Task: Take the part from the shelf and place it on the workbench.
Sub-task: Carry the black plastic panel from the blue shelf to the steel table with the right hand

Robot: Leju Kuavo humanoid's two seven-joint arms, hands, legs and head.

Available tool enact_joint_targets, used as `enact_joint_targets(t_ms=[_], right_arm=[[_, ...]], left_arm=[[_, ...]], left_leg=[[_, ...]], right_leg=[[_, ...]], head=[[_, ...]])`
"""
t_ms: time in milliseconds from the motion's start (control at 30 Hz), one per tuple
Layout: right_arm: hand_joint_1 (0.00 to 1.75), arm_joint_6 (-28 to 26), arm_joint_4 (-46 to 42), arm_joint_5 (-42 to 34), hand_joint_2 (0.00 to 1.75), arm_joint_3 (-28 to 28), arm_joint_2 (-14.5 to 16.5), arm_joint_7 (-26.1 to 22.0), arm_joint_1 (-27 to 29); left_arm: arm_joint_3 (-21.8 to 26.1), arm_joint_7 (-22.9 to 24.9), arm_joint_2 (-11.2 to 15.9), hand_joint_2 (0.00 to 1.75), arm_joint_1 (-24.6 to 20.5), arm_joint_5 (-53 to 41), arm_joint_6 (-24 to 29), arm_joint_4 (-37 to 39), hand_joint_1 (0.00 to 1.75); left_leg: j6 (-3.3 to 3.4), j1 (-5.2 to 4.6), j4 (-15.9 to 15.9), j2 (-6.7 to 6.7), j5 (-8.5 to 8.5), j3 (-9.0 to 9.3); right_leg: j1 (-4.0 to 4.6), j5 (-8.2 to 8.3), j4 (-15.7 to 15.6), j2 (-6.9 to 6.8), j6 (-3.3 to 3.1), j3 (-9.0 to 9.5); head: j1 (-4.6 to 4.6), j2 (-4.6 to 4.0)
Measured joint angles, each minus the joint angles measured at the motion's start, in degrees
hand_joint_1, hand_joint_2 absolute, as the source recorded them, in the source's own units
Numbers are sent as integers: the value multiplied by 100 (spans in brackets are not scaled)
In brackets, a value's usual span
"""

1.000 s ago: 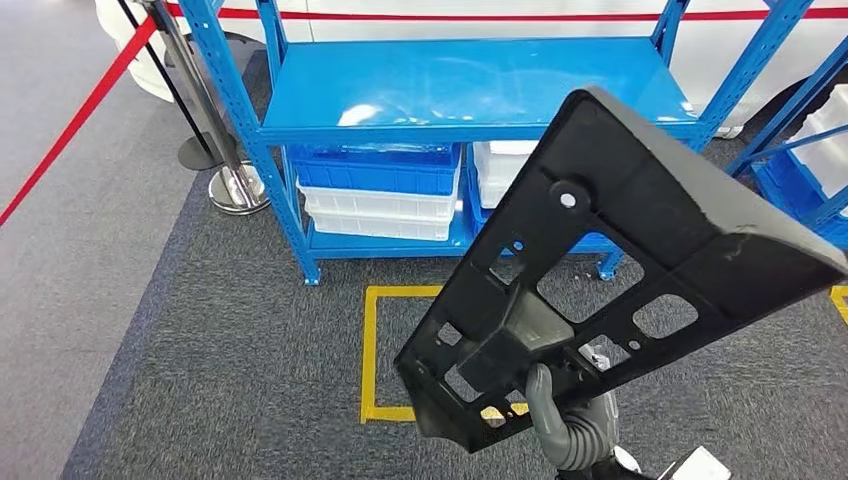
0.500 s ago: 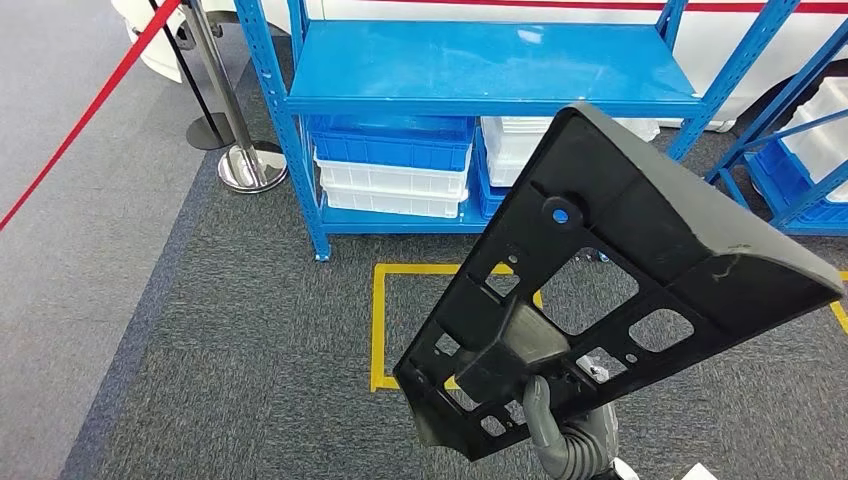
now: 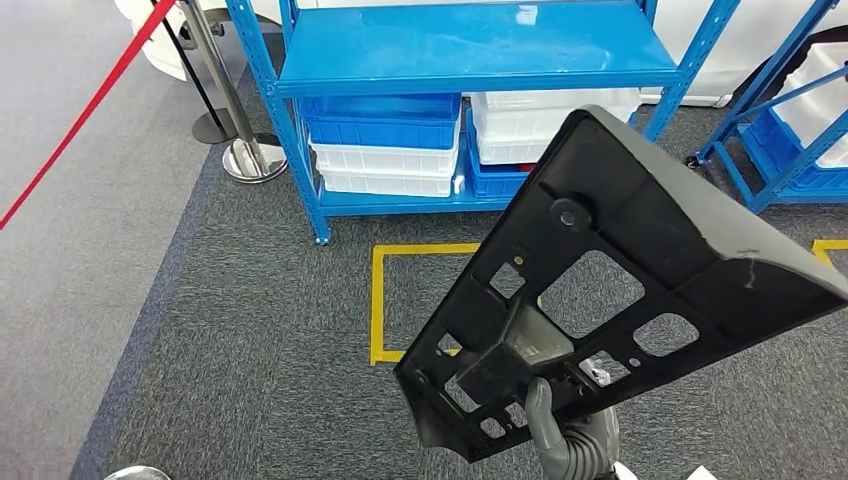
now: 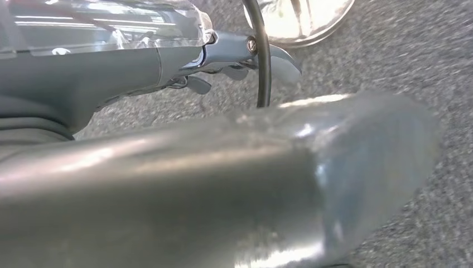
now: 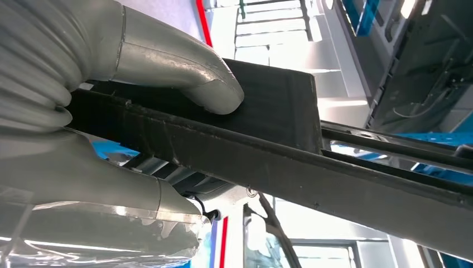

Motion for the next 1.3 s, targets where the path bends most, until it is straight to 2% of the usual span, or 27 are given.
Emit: enact_joint_targets(t_ms=[33,67,133,167,233,300,333,400,467,500,533,567,633,700,767,833,867,900,967,1000,1033,1100,1133,1167,1233,1267,1300], right_arm=[[175,0,0,7,175,0,0,0,7],[175,0,0,11,175,0,0,0,11],[175,0,-2,14,175,0,1,-1,16],[175,-1,-5,16,175,0,1,-1,18],[175,-8,-13,30,175,0,2,-8,25],[175,-28,-15,47,175,0,2,-18,58],[175,-42,-15,52,175,0,2,-25,82],[175,-67,-16,49,175,-3,2,-46,122],[175,-79,-16,9,175,-11,1,-59,137],[175,-80,-15,-24,175,-20,1,-55,139],[175,-76,-15,-56,175,-36,1,-46,137],[175,-71,-15,-79,175,-56,1,-33,136],[175,-55,-15,-103,175,-102,2,-6,132],[175,-41,-21,-105,175,-130,2,9,130],[175,-31,-31,-116,175,-150,2,16,127],[175,-18,-35,-157,175,-164,2,29,117],[175,-10,-34,-185,175,-172,2,41,107],[175,-2,-34,-216,175,-181,2,54,93],[175,10,-30,-275,175,-204,2,93,50],[175,15,-23,-301,175,-213,2,119,21],[175,19,-13,-324,175,-222,2,147,-14],[175,28,18,-363,175,-235,4,202,-112],[175,32,33,-384,175,-240,8,229,-170],[175,34,44,-402,175,-243,17,257,-231],[175,31,59,-440,175,-249,39,309,-342],[175,27,68,-464,175,-252,47,331,-399],[175,22,79,-486,175,-257,52,350,-454]], left_arm=[[5,1,-1,0,-2,0,0,0,0],[8,1,-1,0,-4,0,0,0,0],[11,1,3,0,-14,0,0,-1,0],[13,1,5,0,-24,0,1,-1,0],[23,-2,9,0,-41,-4,-3,-1,0],[43,-9,7,0,-36,-8,-20,-1,0],[52,-15,4,0,-36,-9,-36,-1,0],[63,-34,-1,0,-42,-9,-71,0,0],[74,-48,-7,0,-43,-17,-97,0,0],[84,-51,-9,0,-42,-28,-102,0,0],[93,-49,-11,0,-42,-51,-103,0,0],[102,-46,-11,0,-42,-78,-103,0,0],[122,-39,-11,0,-41,-146,-102,0,0],[154,-39,-11,0,-37,-202,-101,0,0],[190,-40,-11,0,-33,-242,-101,0,0],[213,-44,-10,0,-17,-274,-110,0,0],[217,-48,-9,0,-6,-291,-120,0,0],[220,-52,-8,0,5,-306,-131,0,0],[228,-57,-3,0,10,-337,-151,0,0],[233,-58,2,0,8,-352,-159,0,0],[239,-58,9,0,2,-369,-167,0,0],[246,-58,21,0,-13,-396,-185,0,0],[249,-58,30,0,-22,-405,-193,0,0],[251,-59,45,0,-34,-413,-202,-1,0],[255,-66,87,0,-65,-427,-215,-8,0],[259,-73,104,0,-76,-438,-220,-11,0],[267,-79,115,0,-82,-453,-226,-14,0]], left_leg=[[-1,0,117,0,70,68],[8,-2,19,0,224,234],[57,-22,-647,-4,416,768],[85,-38,-1029,-7,391,1019],[134,-80,-1453,-12,274,1250],[196,-76,-1542,1,345,1209],[239,-61,-1567,12,407,1170],[316,-24,-1599,36,536,1059],[341,-25,-1568,43,648,896],[333,-23,-1541,46,702,801],[322,-20,-1505,49,750,702],[308,-15,-1464,50,793,602],[261,-5,-1377,44,877,419],[192,-6,-1343,31,968,323],[118,-11,-1378,24,1081,308],[45,0,-1409,18,1156,276],[20,8,-1345,15,1043,227],[3,15,-1196,12,818,161],[-5,15,-580,10,150,8],[-5,11,-208,10,-81,-39],[-2,6,109,9,-160,-44],[33,-7,304,8,115,159],[66,-18,127,6,318,390],[113,-37,-245,4,390,721],[197,-81,-1211,0,207,1405],[230,-102,-1553,-1,87,1608],[252,-120,-1728,0,59,1679]], right_leg=[[11,33,58,-4,1,-102],[19,59,119,-5,5,-199],[34,96,239,-4,27,-361],[38,118,288,-7,49,-418],[35,189,333,-19,108,-489],[21,250,336,-15,171,-526],[18,176,377,3,203,-555],[-4,-266,727,39,263,-657],[-41,-782,1388,52,313,-799],[-61,-889,1679,52,334,-830],[-79,-859,1828,51,351,-796],[-96,-713,1782,51,364,-669],[-125,-433,1153,52,379,-161],[-104,-450,413,67,351,306],[-58,-503,162,87,287,412],[-54,-397,160,76,193,317],[-58,-324,158,65,132,239],[-64,-243,150,53,77,152],[-46,-81,150,47,7,-46],[-27,-1,156,45,-5,-148],[-5,81,165,43,-12,-258],[35,237,204,42,-15,-495],[50,308,232,44,-11,-609],[59,376,265,45,-4,-707],[75,501,300,36,34,-815],[67,569,288,24,62,-825],[59,643,261,14,95,-827]], head=[[-2,1],[-2,1],[-3,1],[0,1],[3,1],[-3,0],[-5,0],[14,0],[38,1],[41,1],[42,1],[45,1],[45,1],[41,1],[54,1],[72,0],[63,0],[51,0],[19,1],[12,1],[11,0],[11,0],[10,0],[9,1],[15,1],[9,1],[-7,1]])
